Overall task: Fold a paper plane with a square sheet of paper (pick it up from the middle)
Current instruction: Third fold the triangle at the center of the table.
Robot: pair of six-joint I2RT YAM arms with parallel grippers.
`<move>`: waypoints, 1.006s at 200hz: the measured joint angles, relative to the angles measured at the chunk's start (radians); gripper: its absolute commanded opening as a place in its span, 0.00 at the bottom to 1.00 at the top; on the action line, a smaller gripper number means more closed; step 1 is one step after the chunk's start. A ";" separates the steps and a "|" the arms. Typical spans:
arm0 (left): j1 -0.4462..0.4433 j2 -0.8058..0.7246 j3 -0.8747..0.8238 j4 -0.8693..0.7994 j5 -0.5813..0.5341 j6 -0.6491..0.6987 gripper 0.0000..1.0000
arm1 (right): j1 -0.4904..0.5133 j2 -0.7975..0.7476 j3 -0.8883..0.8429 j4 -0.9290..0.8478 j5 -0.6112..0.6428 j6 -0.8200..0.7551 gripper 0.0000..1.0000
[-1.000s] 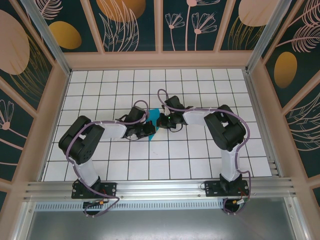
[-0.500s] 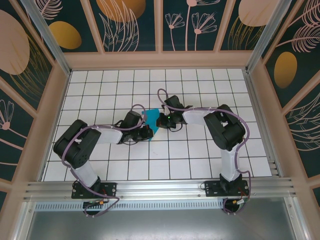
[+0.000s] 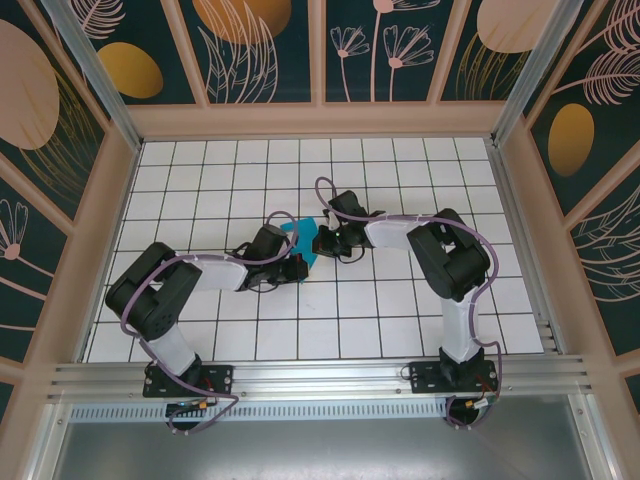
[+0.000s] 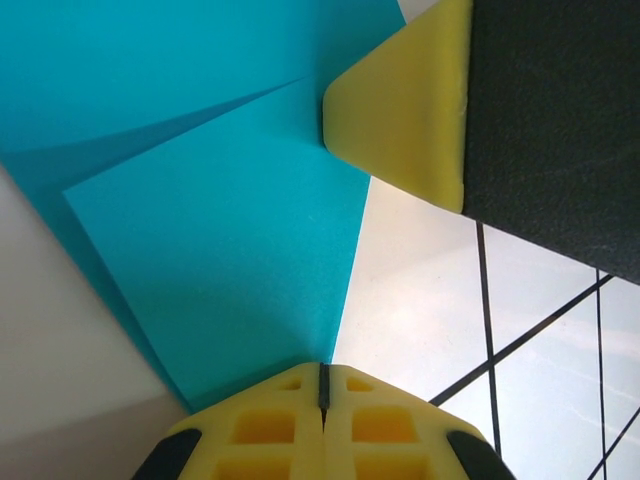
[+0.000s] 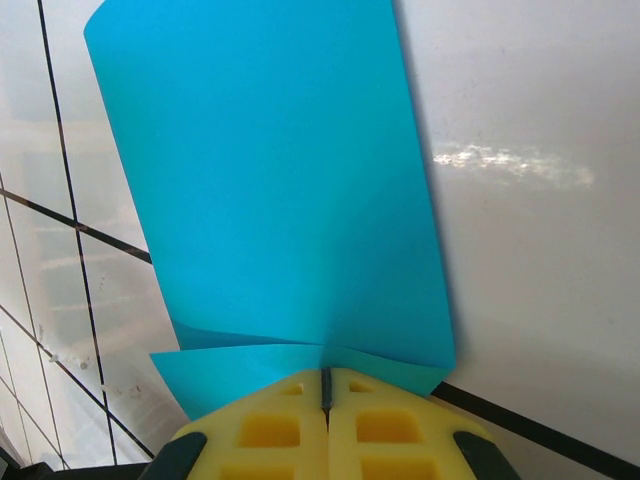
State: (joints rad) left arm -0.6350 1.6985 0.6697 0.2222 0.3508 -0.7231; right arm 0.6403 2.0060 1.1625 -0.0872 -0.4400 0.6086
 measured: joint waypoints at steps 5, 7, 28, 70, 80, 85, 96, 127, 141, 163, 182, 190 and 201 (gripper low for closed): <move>-0.003 -0.005 0.000 -0.010 -0.001 0.002 0.00 | 0.000 0.000 0.000 0.000 0.000 0.000 0.00; -0.004 -0.007 0.000 -0.015 -0.001 0.002 0.00 | 0.000 0.000 0.000 0.000 0.000 0.000 0.00; -0.019 -0.023 0.000 -0.051 -0.013 0.013 0.00 | 0.000 0.000 0.000 0.000 0.000 0.000 0.00; -0.031 -0.048 -0.012 -0.088 -0.015 0.018 0.00 | 0.000 0.001 0.001 0.000 -0.001 0.000 0.00; -0.032 -0.049 -0.012 -0.091 -0.016 0.021 0.00 | 0.000 0.001 0.001 0.000 -0.002 0.000 0.00; -0.032 -0.049 -0.011 -0.092 -0.016 0.023 0.00 | 0.000 0.001 0.001 0.000 -0.002 0.000 0.00; -0.032 -0.050 -0.011 -0.095 -0.016 0.025 0.00 | -0.001 0.002 0.001 0.000 -0.003 0.000 0.00; -0.036 -0.069 -0.006 -0.145 -0.020 0.036 0.00 | -0.003 0.002 0.000 0.000 -0.006 0.003 0.00; -0.042 -0.087 -0.005 -0.192 -0.023 0.036 0.00 | -0.003 -0.003 -0.008 0.006 -0.005 0.012 0.00; -0.047 -0.124 -0.005 -0.256 -0.032 0.034 0.00 | -0.002 -0.027 -0.050 0.051 0.012 0.058 0.00; -0.047 -0.159 -0.004 -0.267 -0.049 0.023 0.00 | -0.002 -0.069 -0.111 0.081 0.031 0.114 0.00; -0.047 -0.176 -0.004 -0.264 -0.055 0.013 0.00 | -0.002 -0.091 -0.141 0.090 0.037 0.149 0.00; -0.047 -0.196 -0.004 -0.251 -0.071 -0.003 0.00 | -0.003 -0.114 -0.171 0.097 0.040 0.183 0.00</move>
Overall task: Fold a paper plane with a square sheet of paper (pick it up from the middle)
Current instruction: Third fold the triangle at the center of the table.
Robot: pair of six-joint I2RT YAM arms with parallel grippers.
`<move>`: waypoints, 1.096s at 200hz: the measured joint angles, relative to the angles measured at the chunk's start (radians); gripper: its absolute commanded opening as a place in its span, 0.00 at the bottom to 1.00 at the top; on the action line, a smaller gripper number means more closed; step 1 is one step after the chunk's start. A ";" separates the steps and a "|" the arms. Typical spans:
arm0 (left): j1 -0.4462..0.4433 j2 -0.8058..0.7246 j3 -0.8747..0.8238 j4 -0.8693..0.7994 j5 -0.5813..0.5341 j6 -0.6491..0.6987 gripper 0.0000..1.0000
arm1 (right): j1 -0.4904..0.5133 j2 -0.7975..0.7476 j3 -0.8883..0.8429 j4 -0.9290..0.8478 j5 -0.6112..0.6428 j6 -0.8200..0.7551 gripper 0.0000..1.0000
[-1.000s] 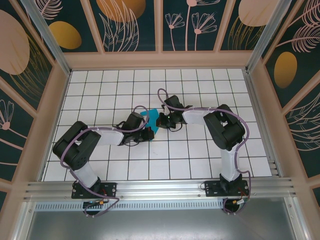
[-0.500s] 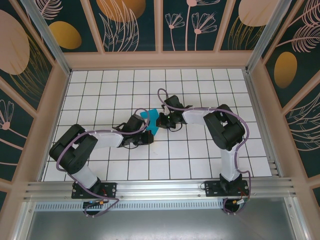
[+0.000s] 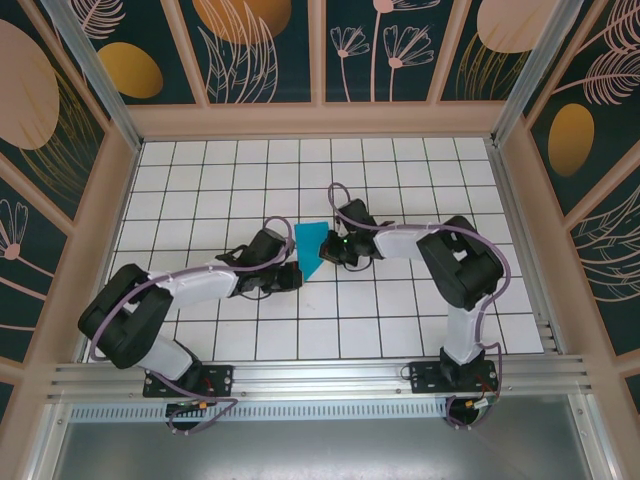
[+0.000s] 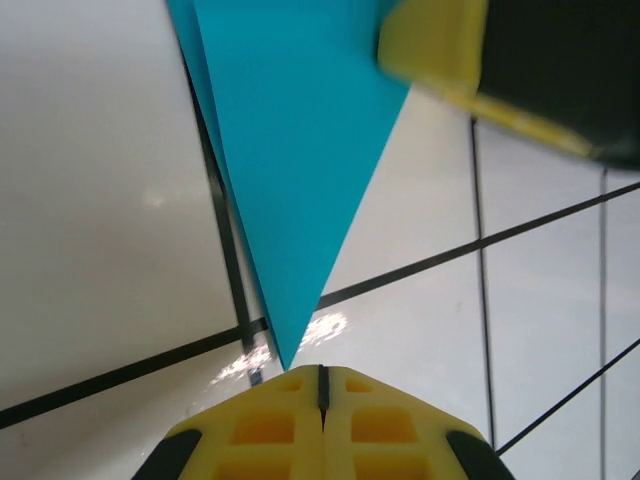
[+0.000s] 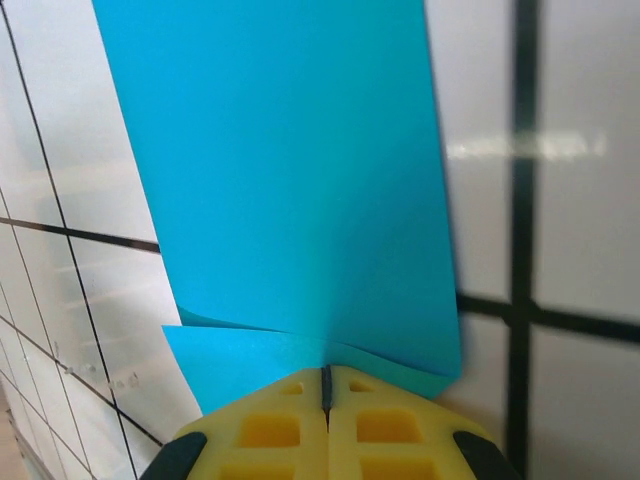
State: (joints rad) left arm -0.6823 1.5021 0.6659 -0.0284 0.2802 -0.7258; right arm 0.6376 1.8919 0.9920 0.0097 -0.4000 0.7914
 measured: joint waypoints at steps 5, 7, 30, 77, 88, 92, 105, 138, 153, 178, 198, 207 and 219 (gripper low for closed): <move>0.000 -0.007 0.000 0.010 -0.006 -0.009 0.00 | 0.000 -0.008 -0.011 0.004 0.001 0.014 0.00; 0.000 -0.009 0.000 0.012 -0.009 -0.010 0.00 | 0.000 -0.012 -0.014 0.005 0.001 0.021 0.00; 0.000 -0.011 0.010 0.062 -0.039 -0.047 0.00 | 0.000 -0.033 -0.035 0.009 0.010 0.064 0.01; 0.000 0.103 0.111 0.126 -0.089 -0.087 0.00 | -0.030 -0.085 -0.075 0.051 0.006 0.101 0.12; 0.000 0.129 0.129 0.130 -0.104 -0.090 0.00 | -0.048 -0.113 -0.098 0.067 0.006 0.107 0.16; 0.000 0.138 0.134 0.129 -0.110 -0.091 0.00 | -0.056 -0.124 -0.108 0.073 0.006 0.107 0.18; 0.000 0.157 0.146 0.126 -0.135 -0.091 0.00 | -0.080 -0.157 -0.138 0.088 0.005 0.108 0.23; 0.000 0.195 0.176 0.117 -0.193 -0.090 0.00 | -0.133 -0.188 -0.171 0.097 -0.002 0.106 0.28; 0.000 0.218 0.189 0.109 -0.213 -0.090 0.00 | -0.141 -0.188 -0.172 0.097 -0.007 0.105 0.30; 0.000 0.248 0.193 0.081 -0.240 -0.090 0.00 | -0.140 -0.187 -0.172 0.097 -0.023 0.105 0.32; 0.000 0.262 0.193 0.059 -0.257 -0.090 0.00 | -0.138 -0.180 -0.168 0.093 -0.031 0.098 0.33; 0.000 0.263 0.196 0.056 -0.261 -0.090 0.00 | -0.134 -0.169 -0.160 0.090 -0.036 0.096 0.33; 0.000 0.264 0.198 0.053 -0.265 -0.091 0.00 | -0.125 -0.151 -0.148 0.087 -0.041 0.088 0.33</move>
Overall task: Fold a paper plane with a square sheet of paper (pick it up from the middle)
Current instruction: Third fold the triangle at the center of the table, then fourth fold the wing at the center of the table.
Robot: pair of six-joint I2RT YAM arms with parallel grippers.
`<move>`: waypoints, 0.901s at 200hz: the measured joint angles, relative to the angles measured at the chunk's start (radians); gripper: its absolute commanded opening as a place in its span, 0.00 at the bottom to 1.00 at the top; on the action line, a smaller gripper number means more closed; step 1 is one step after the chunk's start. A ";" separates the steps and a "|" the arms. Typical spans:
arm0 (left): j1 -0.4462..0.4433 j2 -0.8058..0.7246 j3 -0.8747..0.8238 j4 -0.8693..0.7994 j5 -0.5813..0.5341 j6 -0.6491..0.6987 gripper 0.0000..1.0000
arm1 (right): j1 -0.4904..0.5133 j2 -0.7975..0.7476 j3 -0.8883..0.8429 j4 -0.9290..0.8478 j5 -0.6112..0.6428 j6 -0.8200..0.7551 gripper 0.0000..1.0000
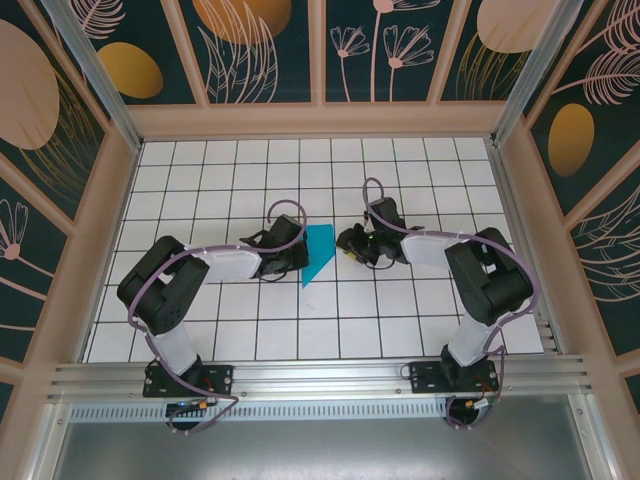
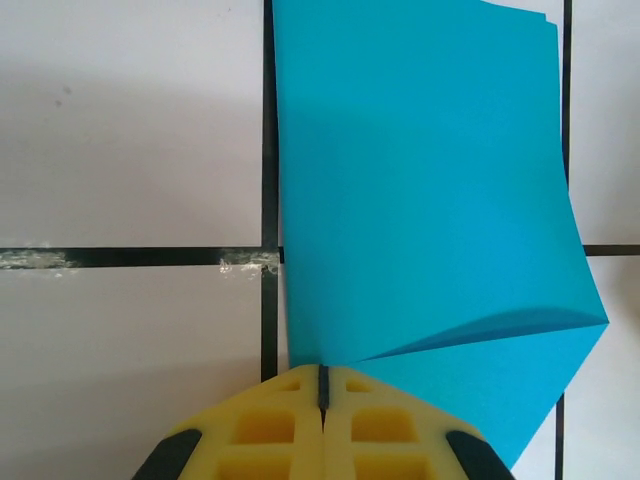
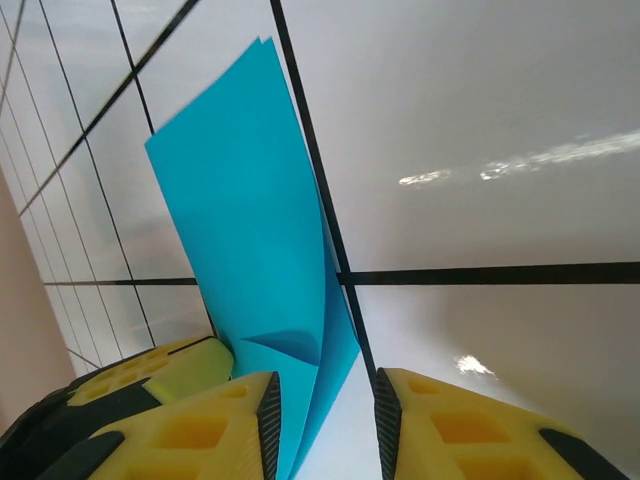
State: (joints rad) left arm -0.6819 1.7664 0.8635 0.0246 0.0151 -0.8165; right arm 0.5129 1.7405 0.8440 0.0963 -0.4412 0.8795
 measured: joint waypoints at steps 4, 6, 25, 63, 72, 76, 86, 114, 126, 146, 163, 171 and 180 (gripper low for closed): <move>0.000 0.000 0.000 0.000 -0.001 0.000 0.00 | 0.003 0.007 0.005 0.000 -0.002 -0.003 0.33; 0.000 0.000 0.000 0.000 -0.001 0.000 0.00 | 0.005 0.010 0.007 -0.002 -0.003 -0.003 0.33; 0.000 0.001 0.001 0.000 -0.002 0.000 0.00 | 0.019 0.034 0.026 -0.007 -0.010 -0.010 0.34; 0.000 0.001 0.001 -0.001 -0.002 0.000 0.00 | 0.030 0.063 0.048 -0.014 -0.032 -0.017 0.32; 0.000 0.001 0.001 -0.001 -0.002 0.000 0.00 | 0.034 0.068 0.051 -0.014 -0.038 -0.017 0.32; 0.000 0.001 0.001 -0.001 -0.002 0.000 0.00 | 0.036 0.070 0.053 -0.014 -0.040 -0.017 0.32; 0.000 0.001 0.001 -0.001 -0.002 0.000 0.00 | 0.041 0.077 0.056 -0.014 -0.053 -0.018 0.31; 0.000 0.001 0.001 -0.001 -0.002 0.000 0.00 | 0.047 0.101 0.063 -0.014 -0.105 -0.034 0.27; 0.000 0.001 0.001 -0.001 -0.001 0.000 0.00 | 0.047 0.116 0.070 -0.012 -0.130 -0.041 0.25; 0.000 0.001 0.001 -0.002 -0.002 0.000 0.00 | 0.046 0.129 0.071 -0.009 -0.158 -0.062 0.23; 0.000 0.001 0.003 -0.004 -0.002 0.000 0.00 | 0.045 0.129 0.071 -0.009 -0.176 -0.078 0.20; 0.000 0.001 0.003 -0.005 -0.001 0.000 0.00 | 0.045 0.130 0.071 -0.008 -0.185 -0.087 0.19; 0.000 0.001 0.004 -0.007 -0.001 0.000 0.00 | 0.045 0.134 0.071 -0.002 -0.193 -0.094 0.19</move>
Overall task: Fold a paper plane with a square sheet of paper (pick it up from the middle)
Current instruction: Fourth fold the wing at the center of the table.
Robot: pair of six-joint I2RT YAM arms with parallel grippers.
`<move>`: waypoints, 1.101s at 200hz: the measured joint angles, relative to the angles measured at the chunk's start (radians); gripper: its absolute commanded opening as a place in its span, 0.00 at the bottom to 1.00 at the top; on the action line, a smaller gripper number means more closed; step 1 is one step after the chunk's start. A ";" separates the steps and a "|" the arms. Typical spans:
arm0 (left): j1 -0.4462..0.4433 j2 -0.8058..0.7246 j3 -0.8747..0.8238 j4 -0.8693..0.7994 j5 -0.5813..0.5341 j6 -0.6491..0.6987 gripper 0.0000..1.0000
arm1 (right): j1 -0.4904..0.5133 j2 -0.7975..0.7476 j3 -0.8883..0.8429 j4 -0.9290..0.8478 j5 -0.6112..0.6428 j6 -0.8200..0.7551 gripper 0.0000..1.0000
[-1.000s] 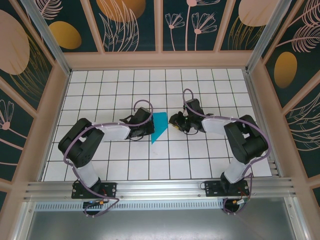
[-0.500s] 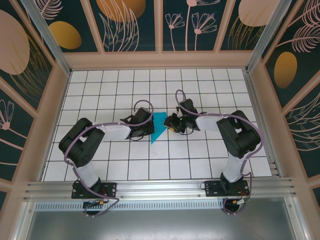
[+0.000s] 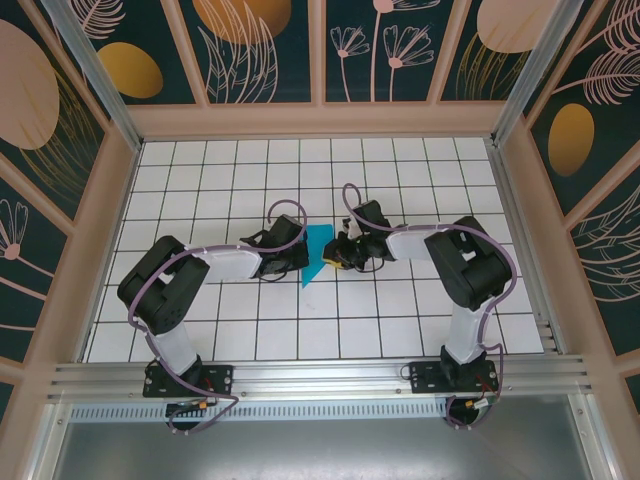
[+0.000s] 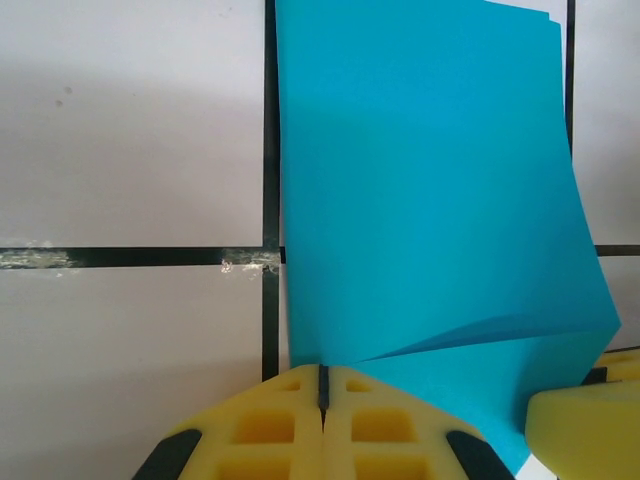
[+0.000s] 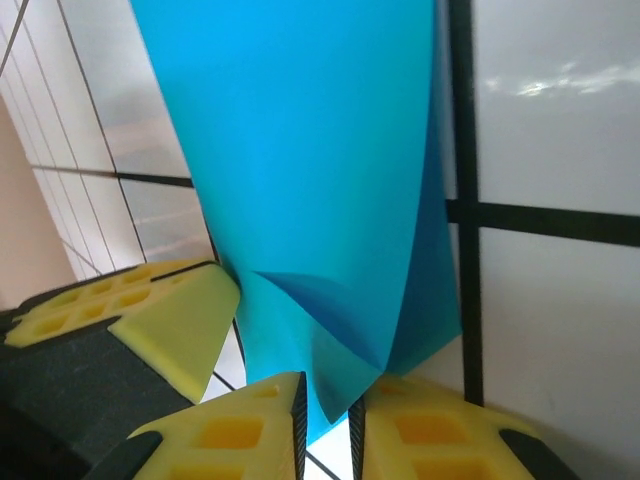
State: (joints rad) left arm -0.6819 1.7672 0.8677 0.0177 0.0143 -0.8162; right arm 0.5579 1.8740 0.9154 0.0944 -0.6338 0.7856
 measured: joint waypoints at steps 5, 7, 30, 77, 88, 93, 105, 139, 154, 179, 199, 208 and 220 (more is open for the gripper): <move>0.000 0.000 0.000 0.000 0.000 0.000 0.00 | 0.000 0.003 0.000 0.004 -0.003 -0.002 0.18; 0.000 0.000 0.000 -0.001 0.001 0.000 0.00 | 0.000 0.005 0.000 0.006 -0.005 -0.003 0.18; 0.001 0.000 0.005 -0.010 0.003 0.004 0.00 | -0.001 0.024 0.000 0.023 -0.022 -0.003 0.12; 0.004 -0.020 0.023 -0.049 0.002 0.021 0.15 | -0.017 0.029 -0.001 0.069 -0.014 0.019 0.00; 0.008 -0.041 0.026 -0.056 0.002 0.031 0.26 | -0.029 0.016 -0.008 0.078 0.009 0.030 0.00; 0.010 -0.052 0.028 -0.059 0.002 0.040 0.29 | -0.035 0.005 -0.013 0.078 0.020 0.032 0.00; 0.017 -0.084 0.033 -0.061 -0.001 0.043 0.36 | -0.045 -0.022 -0.019 0.078 0.047 0.037 0.00; 0.052 -0.166 0.037 -0.059 -0.015 0.062 0.53 | -0.048 -0.116 -0.020 0.074 0.130 0.073 0.00; 0.064 -0.198 0.028 -0.040 -0.017 0.068 0.56 | -0.040 -0.147 -0.021 0.071 0.169 0.111 0.00; 0.068 -0.248 -0.029 0.032 -0.001 0.093 0.57 | -0.011 -0.168 -0.021 0.047 0.232 0.188 0.00; 0.068 -0.265 -0.090 0.101 0.031 0.139 0.58 | 0.024 -0.168 -0.021 0.008 0.273 0.246 0.00; 0.068 -0.265 -0.115 0.129 0.048 0.167 0.59 | 0.038 -0.168 -0.021 -0.002 0.286 0.271 0.00; 0.068 -0.265 -0.150 0.169 0.063 0.200 0.59 | 0.049 -0.168 -0.021 -0.014 0.296 0.299 0.00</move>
State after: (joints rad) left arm -0.6136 1.5021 0.7177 0.1864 0.0772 -0.6167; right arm 0.6067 1.7061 0.8948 0.0807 -0.3374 1.0851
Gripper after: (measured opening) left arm 0.586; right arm 0.049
